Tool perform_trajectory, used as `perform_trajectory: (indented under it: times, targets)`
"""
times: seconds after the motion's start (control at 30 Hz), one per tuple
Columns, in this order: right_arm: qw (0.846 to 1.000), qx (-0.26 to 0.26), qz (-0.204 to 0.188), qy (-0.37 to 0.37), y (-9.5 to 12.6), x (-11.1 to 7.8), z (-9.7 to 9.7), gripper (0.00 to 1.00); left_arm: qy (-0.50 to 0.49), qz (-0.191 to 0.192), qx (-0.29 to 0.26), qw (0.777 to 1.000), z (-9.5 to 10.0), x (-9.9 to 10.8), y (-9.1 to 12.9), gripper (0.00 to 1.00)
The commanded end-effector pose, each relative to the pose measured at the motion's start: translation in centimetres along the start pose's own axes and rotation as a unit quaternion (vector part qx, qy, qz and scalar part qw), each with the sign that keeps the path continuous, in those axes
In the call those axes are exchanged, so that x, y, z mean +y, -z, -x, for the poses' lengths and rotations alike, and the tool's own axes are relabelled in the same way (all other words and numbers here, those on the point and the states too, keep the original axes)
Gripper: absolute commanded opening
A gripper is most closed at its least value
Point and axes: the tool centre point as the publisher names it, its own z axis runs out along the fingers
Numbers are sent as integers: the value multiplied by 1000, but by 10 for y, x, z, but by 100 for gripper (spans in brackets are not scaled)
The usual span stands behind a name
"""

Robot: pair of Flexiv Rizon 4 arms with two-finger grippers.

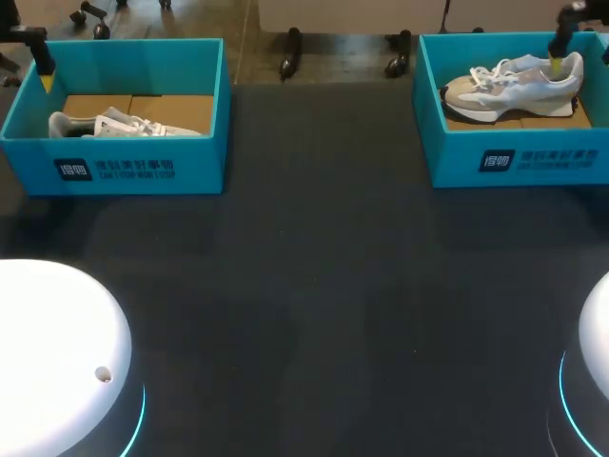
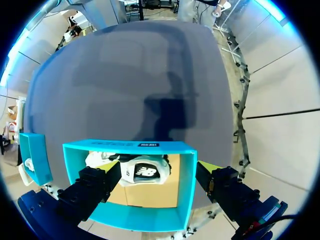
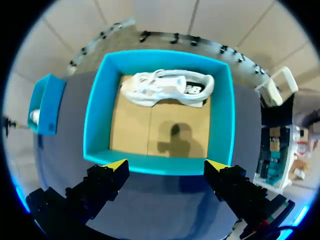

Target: Take the shoe out of the shoebox, open the shoe tongue, remove and reinsert the insole, then place the shoe into the shoebox

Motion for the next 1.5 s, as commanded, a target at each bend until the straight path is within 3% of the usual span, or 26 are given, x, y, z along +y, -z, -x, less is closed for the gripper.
perform_trajectory:
  times: [0.03, 0.5, 0.6, 0.83, 0.9, 1.37, 1.5]
  targets:
    - [992, -26, -60, -103, -3, 26, -1, 100, 0, 0, 2, 1000, 0, 0, 1, 100]
    - [992, -26, -60, -103, -3, 26, -1, 100, 0, 0, 2, 1000, 0, 0, 1, 100]
    - [993, -84, -15, -86, 2, 43, -12, 100, 0, 0, 2, 1000, 0, 0, 1, 100]
    - [989, -129, 5, -72, -27, 67, -8, 100, 0, 0, 2, 1000, 0, 0, 1, 100]
    - [984, -154, -19, -82, -41, 72, -1, 100, 0, 0, 2, 1000, 0, 0, 1, 100]
    - [984, -154, -19, -82, -41, 72, -1, 100, 0, 0, 2, 1000, 0, 0, 1, 100]
    - [984, -159, -26, -82, -55, 86, 10, 100, 0, 0, 2, 1000, 0, 0, 1, 100]
